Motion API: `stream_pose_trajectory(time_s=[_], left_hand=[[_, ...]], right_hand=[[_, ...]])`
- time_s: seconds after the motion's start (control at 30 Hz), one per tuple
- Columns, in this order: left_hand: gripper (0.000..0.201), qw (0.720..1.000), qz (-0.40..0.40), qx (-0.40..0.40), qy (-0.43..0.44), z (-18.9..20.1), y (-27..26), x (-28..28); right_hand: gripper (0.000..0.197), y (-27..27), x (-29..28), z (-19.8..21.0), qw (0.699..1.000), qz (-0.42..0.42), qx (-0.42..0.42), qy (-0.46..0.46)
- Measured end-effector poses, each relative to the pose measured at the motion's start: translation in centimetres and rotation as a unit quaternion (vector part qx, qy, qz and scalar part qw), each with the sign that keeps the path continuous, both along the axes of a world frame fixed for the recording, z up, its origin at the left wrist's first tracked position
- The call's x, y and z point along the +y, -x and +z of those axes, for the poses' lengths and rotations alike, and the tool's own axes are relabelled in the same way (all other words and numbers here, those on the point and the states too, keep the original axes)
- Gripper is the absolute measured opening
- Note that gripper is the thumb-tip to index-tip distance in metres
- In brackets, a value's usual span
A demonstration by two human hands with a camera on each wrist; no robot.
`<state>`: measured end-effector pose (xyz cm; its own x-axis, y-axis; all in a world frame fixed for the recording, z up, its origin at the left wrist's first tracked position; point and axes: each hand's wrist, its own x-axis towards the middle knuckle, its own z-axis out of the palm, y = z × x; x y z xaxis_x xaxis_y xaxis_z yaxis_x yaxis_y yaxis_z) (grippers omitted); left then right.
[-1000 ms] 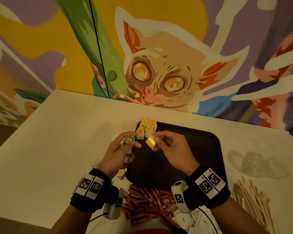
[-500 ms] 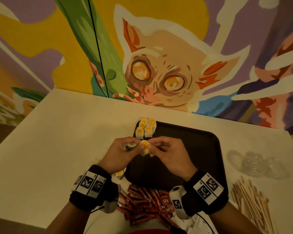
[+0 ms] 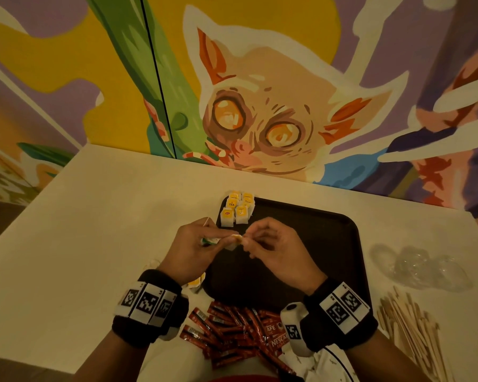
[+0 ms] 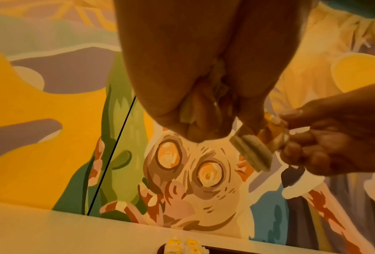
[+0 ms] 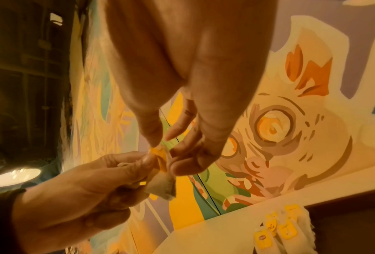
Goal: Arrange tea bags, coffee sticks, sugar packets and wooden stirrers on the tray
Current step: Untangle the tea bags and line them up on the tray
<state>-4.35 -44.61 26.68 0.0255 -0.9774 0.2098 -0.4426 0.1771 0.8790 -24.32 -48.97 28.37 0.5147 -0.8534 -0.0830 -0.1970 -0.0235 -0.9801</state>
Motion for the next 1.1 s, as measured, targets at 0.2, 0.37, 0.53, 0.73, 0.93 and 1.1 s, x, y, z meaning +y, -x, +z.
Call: stream_pose_trajectory(time_s=[0.2,0.37,0.53,0.73,0.93,1.1], left_hand=[[0.024,0.993,-0.026,-0.093,0.063,-0.1,-0.2,0.1],[0.026,0.989,-0.001,-0.112,0.096,0.1,-0.4,0.1],[0.025,0.988,0.017,-0.112,0.104,0.1,-0.4,0.1],[0.022,0.984,0.003,-0.135,0.114,0.3,-0.2,-0.1],[0.022,0.984,0.013,-0.141,0.113,0.2,-0.5,0.0],[0.023,0.986,0.002,-0.132,0.103,0.2,-0.3,0.0]], right_hand=[[0.022,-0.2,0.1,0.2,1.0,-0.009,0.009,0.0],[0.019,0.1,-0.1,0.2,1.0,-0.022,0.005,0.0],[0.025,0.3,-0.1,0.3,1.0,-0.011,0.015,-0.006],[0.023,0.4,0.1,0.5,0.997,0.046,0.06,-0.012],[0.013,0.9,-0.2,0.4,0.994,0.043,0.104,-0.003],[0.03,0.6,0.0,0.3,0.995,0.005,0.086,-0.042]])
